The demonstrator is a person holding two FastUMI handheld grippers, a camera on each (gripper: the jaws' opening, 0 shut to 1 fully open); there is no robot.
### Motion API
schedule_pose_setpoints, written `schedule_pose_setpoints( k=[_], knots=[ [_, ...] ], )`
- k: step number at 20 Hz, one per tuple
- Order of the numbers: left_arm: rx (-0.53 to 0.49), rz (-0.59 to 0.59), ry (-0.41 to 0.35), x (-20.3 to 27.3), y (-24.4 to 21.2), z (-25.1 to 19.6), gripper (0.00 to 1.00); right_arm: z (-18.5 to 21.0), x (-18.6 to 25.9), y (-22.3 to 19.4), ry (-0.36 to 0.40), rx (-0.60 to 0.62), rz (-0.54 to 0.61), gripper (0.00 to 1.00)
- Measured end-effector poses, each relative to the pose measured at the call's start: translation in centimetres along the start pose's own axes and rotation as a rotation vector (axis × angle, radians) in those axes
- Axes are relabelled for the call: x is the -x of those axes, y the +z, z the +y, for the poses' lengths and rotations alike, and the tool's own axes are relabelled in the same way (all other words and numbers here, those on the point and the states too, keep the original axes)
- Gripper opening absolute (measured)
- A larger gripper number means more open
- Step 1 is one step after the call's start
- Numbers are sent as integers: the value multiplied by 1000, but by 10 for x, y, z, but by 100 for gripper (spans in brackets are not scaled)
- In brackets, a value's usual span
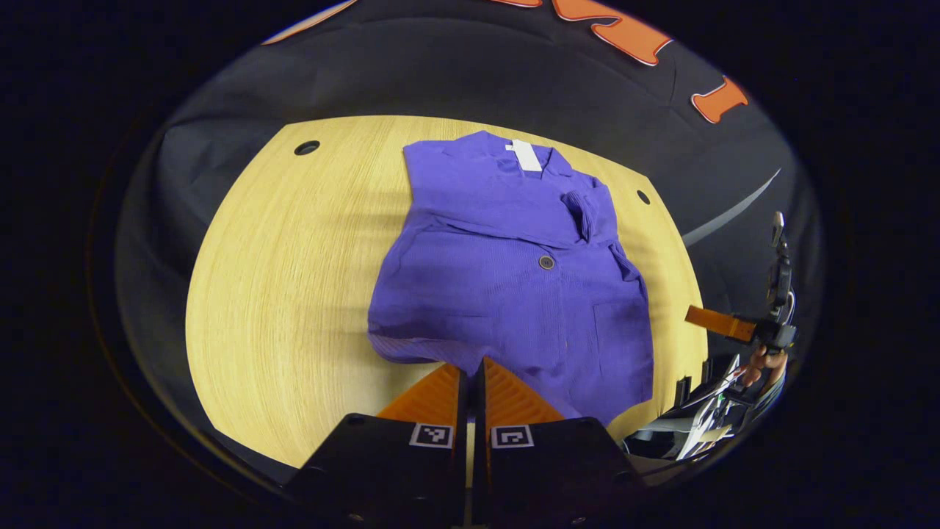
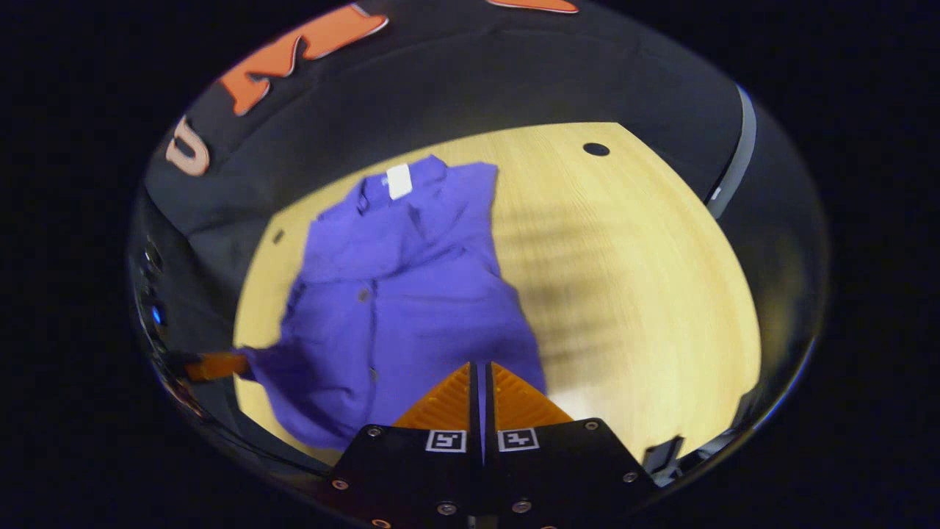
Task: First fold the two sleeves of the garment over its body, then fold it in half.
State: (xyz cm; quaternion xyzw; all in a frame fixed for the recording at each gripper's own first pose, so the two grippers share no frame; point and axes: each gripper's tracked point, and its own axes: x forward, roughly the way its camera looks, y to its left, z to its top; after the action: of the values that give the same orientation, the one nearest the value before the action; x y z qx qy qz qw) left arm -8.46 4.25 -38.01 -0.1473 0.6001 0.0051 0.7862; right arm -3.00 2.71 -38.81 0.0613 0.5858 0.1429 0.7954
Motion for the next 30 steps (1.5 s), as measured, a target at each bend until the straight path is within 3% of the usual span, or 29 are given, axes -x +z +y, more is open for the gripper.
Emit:
schedule_pose_setpoints(
  k=[4, 7, 10, 14, 17, 18, 24, 30],
  knots=[
    [25, 20, 26, -1, -7, 17, 5, -10, -26, -77, -20, -43, 223, 4],
    [23, 21, 38, 0, -6, 21, 5, -24, -34, -90, -81, -43, 282, 14],
    [27, 25, 42, 0, -8, 20, 5, -19, -39, -103, -66, -55, 340, 29],
    [30, 28, 51, -2, -9, 22, 5, -25, -47, -106, -108, -33, 354, 36],
    [36, 31, 51, -2, -12, 22, 5, -27, -49, -99, -122, -45, 348, 29],
    [38, 29, 48, -2, -13, 23, 5, -24, -53, -96, -121, -57, 327, 2],
    [35, 30, 45, -4, -12, 26, 5, -10, -45, -89, -30, -105, 312, 3],
    [24, 12, 32, 3, -5, 22, 5, 17, -13, -20, 106, -195, 171, 2]
  ],
)
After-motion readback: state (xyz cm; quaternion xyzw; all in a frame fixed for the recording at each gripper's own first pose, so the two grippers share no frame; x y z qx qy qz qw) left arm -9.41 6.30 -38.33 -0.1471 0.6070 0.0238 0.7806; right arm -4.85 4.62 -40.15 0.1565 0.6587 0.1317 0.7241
